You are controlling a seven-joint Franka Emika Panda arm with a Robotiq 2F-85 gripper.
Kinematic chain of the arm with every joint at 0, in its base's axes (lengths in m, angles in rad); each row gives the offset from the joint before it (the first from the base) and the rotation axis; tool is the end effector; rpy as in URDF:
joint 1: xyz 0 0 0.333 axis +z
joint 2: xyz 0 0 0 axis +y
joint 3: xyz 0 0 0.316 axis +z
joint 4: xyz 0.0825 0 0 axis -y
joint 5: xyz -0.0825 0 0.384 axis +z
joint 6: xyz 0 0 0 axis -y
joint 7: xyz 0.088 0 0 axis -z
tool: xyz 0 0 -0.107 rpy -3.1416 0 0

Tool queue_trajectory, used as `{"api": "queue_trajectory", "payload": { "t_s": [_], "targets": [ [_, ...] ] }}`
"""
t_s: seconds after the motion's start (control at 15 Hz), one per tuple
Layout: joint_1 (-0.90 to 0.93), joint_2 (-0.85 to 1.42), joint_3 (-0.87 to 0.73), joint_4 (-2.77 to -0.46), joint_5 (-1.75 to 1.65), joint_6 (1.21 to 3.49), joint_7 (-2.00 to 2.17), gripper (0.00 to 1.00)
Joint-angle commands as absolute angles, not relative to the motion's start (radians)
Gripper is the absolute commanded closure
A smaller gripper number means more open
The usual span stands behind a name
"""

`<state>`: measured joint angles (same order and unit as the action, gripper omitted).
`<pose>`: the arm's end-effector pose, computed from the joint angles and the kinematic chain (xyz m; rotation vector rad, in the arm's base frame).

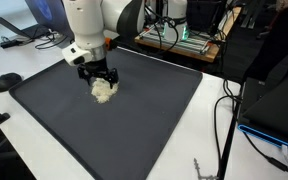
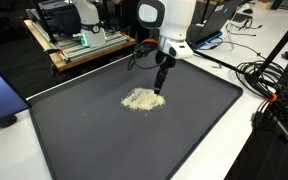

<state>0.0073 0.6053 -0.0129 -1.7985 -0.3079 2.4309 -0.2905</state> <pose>0.6580 -0.0040 0.2128 2.8312 0.7514 -0.0075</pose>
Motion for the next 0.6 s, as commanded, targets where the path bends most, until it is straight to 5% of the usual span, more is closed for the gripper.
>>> {"api": "queue_trajectory", "payload": {
  "t_s": [0.0,0.53],
  "targets": [
    [0.095,0.545,-0.061,-1.885,-0.423,2.452,-0.188,0.0],
    [0.264,0.554,-0.11,-1.916,-0.736,2.406,0.019,0.0]
  ]
}}
